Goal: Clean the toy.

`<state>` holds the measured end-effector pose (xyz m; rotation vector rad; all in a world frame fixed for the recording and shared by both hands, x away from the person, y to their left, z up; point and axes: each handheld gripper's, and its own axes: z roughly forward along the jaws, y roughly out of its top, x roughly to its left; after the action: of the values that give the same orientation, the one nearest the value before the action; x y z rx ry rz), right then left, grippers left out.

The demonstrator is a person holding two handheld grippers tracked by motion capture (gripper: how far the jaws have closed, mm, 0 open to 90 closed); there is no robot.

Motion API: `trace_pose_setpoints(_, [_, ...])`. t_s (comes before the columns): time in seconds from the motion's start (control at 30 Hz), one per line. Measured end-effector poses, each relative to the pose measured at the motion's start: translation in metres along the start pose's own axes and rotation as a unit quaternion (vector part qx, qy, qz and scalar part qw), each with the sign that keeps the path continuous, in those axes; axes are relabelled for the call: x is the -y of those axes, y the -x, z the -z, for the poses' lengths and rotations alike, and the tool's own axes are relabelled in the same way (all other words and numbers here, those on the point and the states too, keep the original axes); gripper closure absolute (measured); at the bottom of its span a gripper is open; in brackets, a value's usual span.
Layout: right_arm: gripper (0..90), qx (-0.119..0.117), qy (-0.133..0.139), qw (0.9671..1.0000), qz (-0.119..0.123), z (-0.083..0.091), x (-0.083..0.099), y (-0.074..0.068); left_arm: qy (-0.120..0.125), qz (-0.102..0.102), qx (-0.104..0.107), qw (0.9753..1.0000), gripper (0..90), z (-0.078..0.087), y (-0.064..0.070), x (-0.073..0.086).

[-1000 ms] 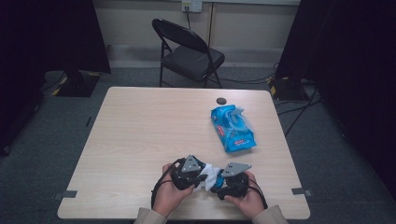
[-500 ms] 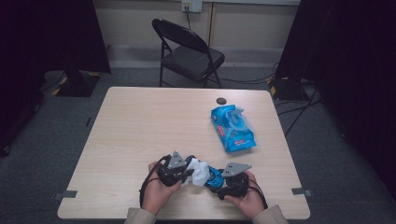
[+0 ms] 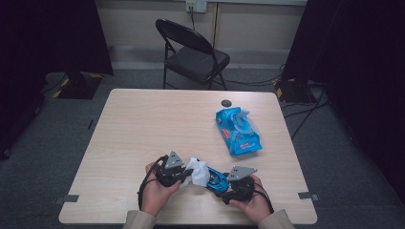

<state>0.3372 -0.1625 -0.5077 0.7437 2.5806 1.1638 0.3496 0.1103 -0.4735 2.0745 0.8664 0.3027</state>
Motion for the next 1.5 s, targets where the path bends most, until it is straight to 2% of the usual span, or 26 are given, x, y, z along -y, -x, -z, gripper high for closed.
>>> trace_pose_setpoints(0.03, [25.3, 0.0, 0.0, 1.0, 0.0, 0.0, 0.0, 0.0, 0.001, 0.001, 0.001, 1.0, 84.7, 0.001, -0.001, 0.0])
trace_pose_setpoints(0.13, [25.3, 0.0, 0.0, 1.0, 0.0, 0.0, 0.0, 0.0, 0.008, 0.003, -0.017, 0.9998, 84.7, 0.005, -0.005, -0.003])
trace_pose_setpoints(0.3, [25.3, 0.0, 0.0, 1.0, 0.0, 0.0, 0.0, 0.0, 0.026, 0.001, -0.016, 0.9995, 84.8, 0.013, -0.008, -0.013])
trace_pose_setpoints(0.4, [25.3, 0.0, 0.0, 1.0, 0.0, 0.0, 0.0, 0.0, 0.042, 0.004, -0.003, 0.9991, 84.7, 0.016, -0.002, -0.021])
trace_pose_setpoints(0.6, [25.3, 0.0, 0.0, 1.0, 0.0, 0.0, 0.0, 0.0, 0.051, -0.015, 0.029, 0.9981, 84.7, 0.005, 0.02, -0.032])
trace_pose_setpoints(0.93, [25.3, 0.0, 0.0, 1.0, 0.0, 0.0, 0.0, 0.0, 0.03, -0.035, 0.071, 0.9964, 84.6, -0.027, 0.05, -0.035])
trace_pose_setpoints(1.17, [25.3, 0.0, 0.0, 1.0, 0.0, 0.0, 0.0, 0.0, 0.009, -0.043, 0.088, 0.9951, 84.3, -0.049, 0.066, -0.035])
trace_pose_setpoints(1.27, [25.3, 0.001, 0.0, 1.0, 0.001, 0.0, 0.0, 0.0, -0.005, -0.053, 0.089, 0.9946, 83.9, -0.058, 0.07, -0.033])
trace_pose_setpoints(1.33, [25.3, 0.001, 0.0, 1.0, 0.001, 0.0, 0.0, 0.0, -0.009, -0.049, 0.091, 0.9946, 83.6, -0.063, 0.072, -0.03])
trace_pose_setpoints(1.4, [25.3, 0.001, 0.0, 1.0, 0.001, 0.0, 0.0, 0.0, -0.013, -0.054, 0.092, 0.9942, 83.2, -0.067, 0.072, -0.028])
trace_pose_setpoints(1.5, [25.3, 0.0, 0.0, 1.0, 0.0, 0.0, 0.0, 0.0, -0.01, -0.046, 0.093, 0.9946, 83.2, -0.068, 0.071, -0.028])
